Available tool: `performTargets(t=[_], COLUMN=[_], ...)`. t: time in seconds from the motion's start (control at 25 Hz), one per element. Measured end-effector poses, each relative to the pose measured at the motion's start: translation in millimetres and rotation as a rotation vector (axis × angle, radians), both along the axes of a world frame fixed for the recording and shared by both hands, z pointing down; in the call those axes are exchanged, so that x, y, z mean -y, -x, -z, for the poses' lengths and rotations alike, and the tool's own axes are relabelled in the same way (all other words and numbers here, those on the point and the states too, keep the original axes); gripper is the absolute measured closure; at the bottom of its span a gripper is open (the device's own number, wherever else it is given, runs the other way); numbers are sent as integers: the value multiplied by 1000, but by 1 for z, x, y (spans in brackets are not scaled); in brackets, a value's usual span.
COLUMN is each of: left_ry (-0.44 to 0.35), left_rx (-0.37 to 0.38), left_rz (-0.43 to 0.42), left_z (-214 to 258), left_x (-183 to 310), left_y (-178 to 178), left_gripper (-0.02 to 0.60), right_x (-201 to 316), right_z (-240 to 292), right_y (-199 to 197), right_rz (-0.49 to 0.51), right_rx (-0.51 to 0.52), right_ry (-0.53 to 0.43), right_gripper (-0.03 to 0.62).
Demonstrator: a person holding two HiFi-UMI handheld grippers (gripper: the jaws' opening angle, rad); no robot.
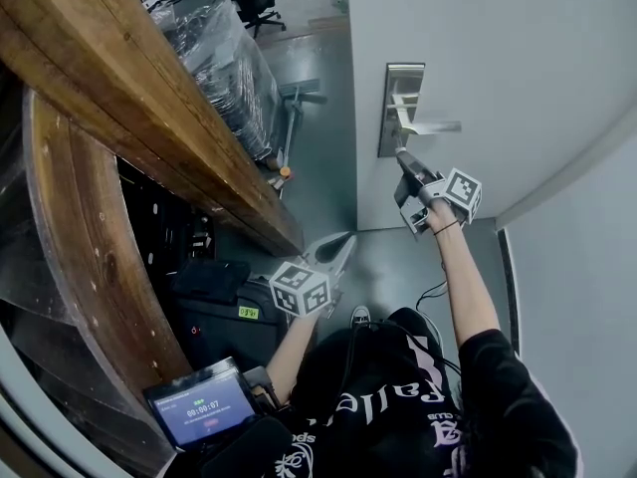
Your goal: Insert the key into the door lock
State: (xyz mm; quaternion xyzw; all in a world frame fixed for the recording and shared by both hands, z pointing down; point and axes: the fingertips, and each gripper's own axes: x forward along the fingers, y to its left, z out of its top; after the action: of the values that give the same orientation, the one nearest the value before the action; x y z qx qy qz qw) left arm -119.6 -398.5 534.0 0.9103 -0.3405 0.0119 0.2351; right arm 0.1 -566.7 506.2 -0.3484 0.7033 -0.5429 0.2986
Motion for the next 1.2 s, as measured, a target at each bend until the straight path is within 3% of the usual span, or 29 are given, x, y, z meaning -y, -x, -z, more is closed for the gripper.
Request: performTargets(t=[0.32,0.8,1.0,1.2], left_ry=[5,31,26,26], left_rx=[-9,-26,-32,-29], left_rz=[7,26,8,-5], left_z=[1,-4,0,-1], left_x=[4,3,6,6], left_y=[0,2,-8,-13], left_gripper=[577,577,577,577], right_x=[-4,12,18,26], right_z=[-7,-3,-1,-4], right_y=[-3,-5,-4,-5], right_rz=[-7,0,-34,-44], right_rx=[43,27,136,143], right_ry=[23,44,79,78], right_gripper=[557,557,557,557])
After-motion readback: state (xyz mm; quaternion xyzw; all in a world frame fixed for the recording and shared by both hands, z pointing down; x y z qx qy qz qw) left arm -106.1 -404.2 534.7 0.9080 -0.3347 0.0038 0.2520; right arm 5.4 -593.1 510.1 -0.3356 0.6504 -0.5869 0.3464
